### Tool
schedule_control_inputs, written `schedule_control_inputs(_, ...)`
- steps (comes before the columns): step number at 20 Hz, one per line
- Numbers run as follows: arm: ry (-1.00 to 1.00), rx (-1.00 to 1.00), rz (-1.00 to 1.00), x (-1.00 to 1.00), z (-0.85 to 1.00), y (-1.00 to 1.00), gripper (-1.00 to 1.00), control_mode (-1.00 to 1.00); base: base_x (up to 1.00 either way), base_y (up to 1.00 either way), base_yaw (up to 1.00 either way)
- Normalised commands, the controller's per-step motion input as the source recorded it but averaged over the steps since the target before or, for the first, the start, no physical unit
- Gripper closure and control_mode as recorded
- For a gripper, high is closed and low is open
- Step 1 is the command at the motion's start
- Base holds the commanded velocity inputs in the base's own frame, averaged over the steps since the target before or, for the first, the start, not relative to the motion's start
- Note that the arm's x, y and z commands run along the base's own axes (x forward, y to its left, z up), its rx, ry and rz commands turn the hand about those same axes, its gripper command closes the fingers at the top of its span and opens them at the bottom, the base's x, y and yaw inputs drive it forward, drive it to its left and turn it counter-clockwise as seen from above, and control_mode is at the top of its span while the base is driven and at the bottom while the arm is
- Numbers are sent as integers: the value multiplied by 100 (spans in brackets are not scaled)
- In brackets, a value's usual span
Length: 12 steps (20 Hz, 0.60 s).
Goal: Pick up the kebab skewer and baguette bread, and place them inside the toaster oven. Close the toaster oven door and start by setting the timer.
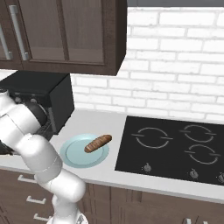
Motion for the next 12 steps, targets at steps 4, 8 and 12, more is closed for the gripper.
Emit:
schedule_control_inputs(4, 0, 0, 0, 0, -17, 0, 100, -100, 0, 0, 0)
schedule_control_inputs(8, 0, 0, 0, 0, -14, 0, 100, -100, 0, 0, 0)
schedule_control_inputs(12, 0, 0, 0, 0, -16, 0, 100, -100, 0, 0, 0)
